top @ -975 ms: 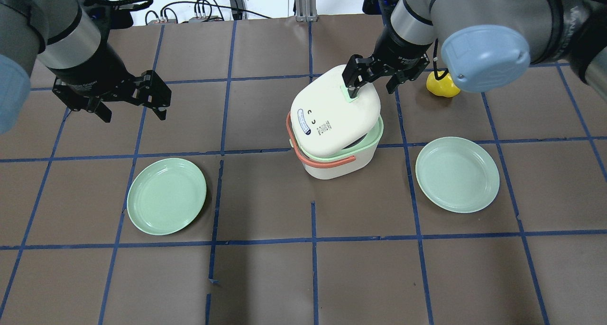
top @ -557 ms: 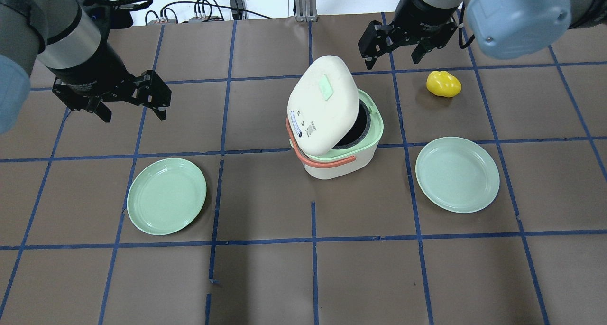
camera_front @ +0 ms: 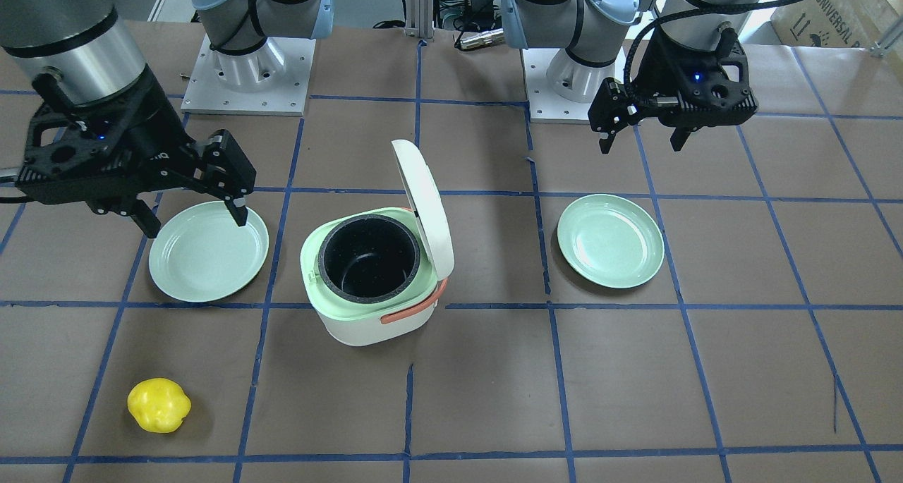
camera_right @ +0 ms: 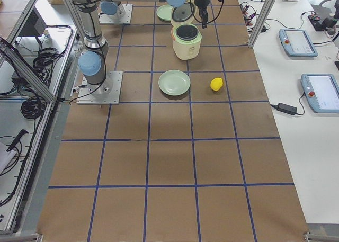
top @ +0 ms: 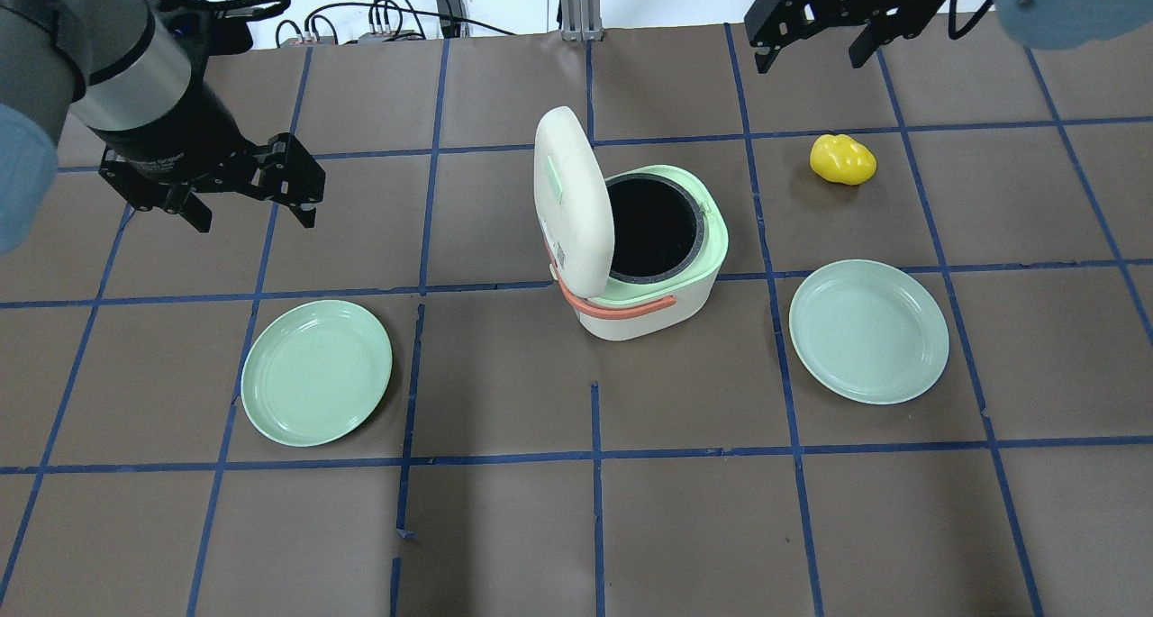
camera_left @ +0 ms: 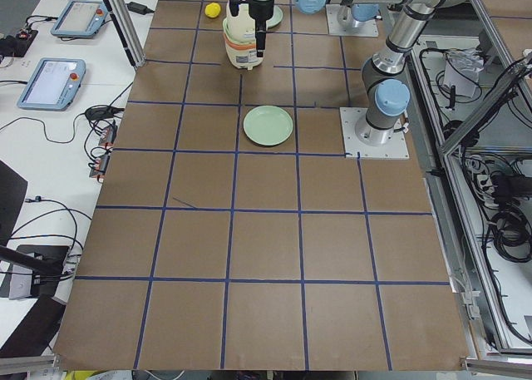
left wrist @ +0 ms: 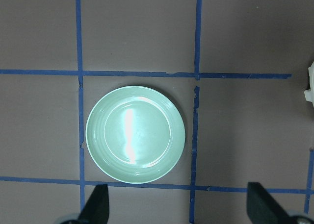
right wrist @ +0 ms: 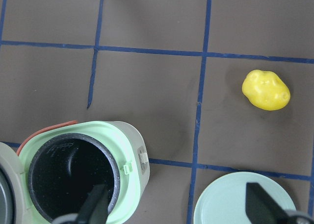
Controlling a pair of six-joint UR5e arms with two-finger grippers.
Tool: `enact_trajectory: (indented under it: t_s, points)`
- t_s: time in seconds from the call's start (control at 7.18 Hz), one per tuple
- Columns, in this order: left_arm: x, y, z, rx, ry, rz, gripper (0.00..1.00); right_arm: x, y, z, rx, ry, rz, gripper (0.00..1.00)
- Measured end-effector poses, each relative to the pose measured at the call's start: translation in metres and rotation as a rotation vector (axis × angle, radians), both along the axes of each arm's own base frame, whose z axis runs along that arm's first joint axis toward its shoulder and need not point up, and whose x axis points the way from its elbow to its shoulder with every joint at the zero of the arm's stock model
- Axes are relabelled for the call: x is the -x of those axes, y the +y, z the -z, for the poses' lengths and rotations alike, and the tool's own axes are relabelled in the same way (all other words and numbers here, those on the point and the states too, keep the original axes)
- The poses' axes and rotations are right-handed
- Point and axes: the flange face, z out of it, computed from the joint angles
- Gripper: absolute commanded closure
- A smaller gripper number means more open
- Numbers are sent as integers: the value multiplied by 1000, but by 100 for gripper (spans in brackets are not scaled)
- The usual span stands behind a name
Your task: Press rice cooker button
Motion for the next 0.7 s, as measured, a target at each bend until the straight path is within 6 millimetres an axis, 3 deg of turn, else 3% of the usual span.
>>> enact_trajectory:
  t_s: [0.28, 0.7]
  points:
    - [0, 0, 0, -1, 0, 0, 0, 23, 14, -18, -52, 11, 36, 0]
    - [0, 0, 0, 0, 0, 0, 0, 38, 24, -17, -57, 51, 59, 0]
